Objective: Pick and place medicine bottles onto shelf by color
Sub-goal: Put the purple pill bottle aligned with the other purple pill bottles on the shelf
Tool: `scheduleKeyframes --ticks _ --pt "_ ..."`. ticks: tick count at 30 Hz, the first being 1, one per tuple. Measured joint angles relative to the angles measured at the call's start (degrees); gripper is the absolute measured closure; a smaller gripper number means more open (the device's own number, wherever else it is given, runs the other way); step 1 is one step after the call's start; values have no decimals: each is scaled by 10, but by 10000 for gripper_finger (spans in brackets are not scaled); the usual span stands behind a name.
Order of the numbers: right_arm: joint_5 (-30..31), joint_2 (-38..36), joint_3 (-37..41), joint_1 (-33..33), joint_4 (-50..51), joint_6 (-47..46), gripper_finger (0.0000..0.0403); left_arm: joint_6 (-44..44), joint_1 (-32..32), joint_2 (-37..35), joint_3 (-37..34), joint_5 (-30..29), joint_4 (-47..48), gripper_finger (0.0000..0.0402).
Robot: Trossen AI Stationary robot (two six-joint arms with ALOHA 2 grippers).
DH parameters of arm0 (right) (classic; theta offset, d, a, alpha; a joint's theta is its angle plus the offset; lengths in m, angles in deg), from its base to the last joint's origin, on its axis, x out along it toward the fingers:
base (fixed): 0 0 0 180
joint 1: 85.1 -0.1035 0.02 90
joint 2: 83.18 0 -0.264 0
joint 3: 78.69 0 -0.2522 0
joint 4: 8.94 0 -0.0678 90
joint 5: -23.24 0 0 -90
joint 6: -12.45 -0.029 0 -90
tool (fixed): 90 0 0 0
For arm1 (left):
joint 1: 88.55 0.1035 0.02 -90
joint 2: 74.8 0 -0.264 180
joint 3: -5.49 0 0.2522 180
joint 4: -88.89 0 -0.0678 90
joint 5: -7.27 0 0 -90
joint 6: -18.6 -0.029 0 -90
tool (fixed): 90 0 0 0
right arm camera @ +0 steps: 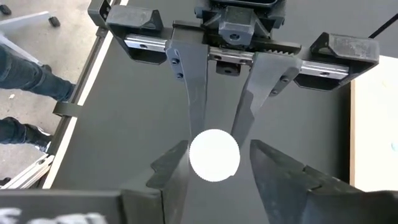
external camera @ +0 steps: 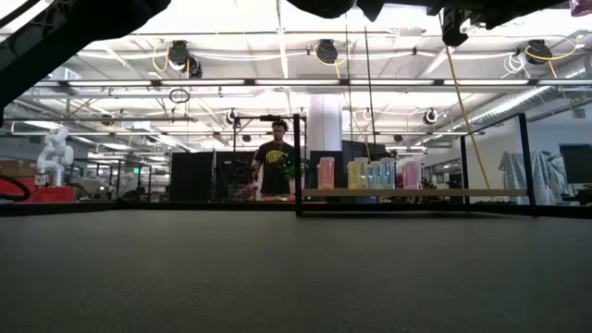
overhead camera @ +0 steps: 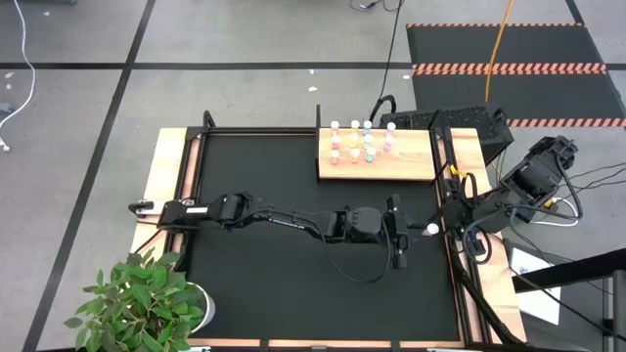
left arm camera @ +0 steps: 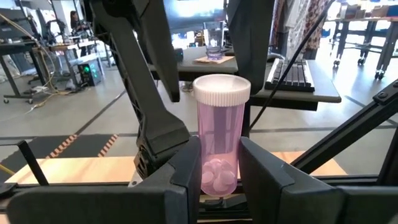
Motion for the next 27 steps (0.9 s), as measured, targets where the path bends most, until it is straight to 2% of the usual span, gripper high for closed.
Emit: scheduleKeyframes --ticks 7,20,27 --pt "-14 2 0 0 0 1 228 0 -1 0 0 0 -29 307" --pt "-13 2 0 0 -17 -1 244 0 -1 0 0 0 -25 307" --pt "-14 2 0 0 -17 -26 285 30 -1 0 0 2 -25 292"
